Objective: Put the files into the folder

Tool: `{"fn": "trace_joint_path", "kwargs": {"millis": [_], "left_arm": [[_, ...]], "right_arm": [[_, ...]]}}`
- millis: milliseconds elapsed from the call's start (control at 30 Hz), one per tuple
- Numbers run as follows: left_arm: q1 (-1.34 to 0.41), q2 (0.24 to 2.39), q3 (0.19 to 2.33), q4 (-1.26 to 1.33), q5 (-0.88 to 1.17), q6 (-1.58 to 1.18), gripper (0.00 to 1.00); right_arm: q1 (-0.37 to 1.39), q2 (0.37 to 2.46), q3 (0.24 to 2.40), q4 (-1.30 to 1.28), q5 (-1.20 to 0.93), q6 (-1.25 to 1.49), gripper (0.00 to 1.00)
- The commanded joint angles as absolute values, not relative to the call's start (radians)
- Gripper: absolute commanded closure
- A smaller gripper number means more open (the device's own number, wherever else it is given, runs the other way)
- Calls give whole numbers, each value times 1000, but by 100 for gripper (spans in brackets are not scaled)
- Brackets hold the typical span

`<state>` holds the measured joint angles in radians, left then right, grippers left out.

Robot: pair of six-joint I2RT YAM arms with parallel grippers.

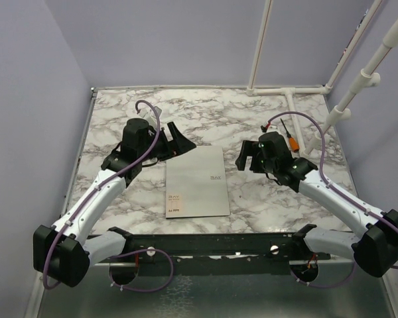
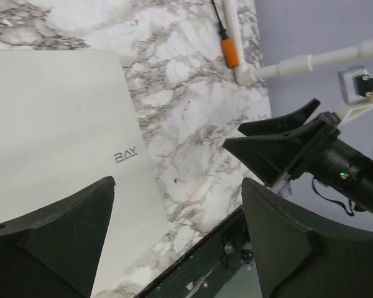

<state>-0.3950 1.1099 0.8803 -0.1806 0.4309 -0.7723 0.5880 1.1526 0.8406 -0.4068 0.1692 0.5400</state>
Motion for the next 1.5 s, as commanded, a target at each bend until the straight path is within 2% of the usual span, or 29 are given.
{"fn": "trace_joint_path", "kwargs": {"millis": [0, 267, 567, 700, 833, 1067, 1233, 1467], "left_arm": [[-399, 1113, 946, -378, 261, -636, 16], [-399, 1133, 908, -538, -68, -557, 16], [-399, 1222, 787, -478, -118, -613, 19], [-398, 1261, 752, -463, -173, -643, 25], [-396, 1264, 730, -454, -225, -693, 34], [-396, 1285, 677, -406, -256, -730, 57], [-396, 1343, 657, -361, -220, -736, 64], [-397, 1410, 664, -327, -165, -727, 68]], "right_arm": [[591, 1149, 871, -428, 185, 526, 6], [591, 1192, 872, -402, 117, 511, 8], [592, 1315, 865, -342, 57, 502, 13], [591, 1376, 864, -316, 43, 513, 17], [592, 1429, 868, -297, 49, 520, 31], [592, 1513, 882, -272, 55, 523, 70], [592, 1562, 885, -245, 40, 530, 81], [592, 1634, 900, -226, 32, 537, 95]]}}
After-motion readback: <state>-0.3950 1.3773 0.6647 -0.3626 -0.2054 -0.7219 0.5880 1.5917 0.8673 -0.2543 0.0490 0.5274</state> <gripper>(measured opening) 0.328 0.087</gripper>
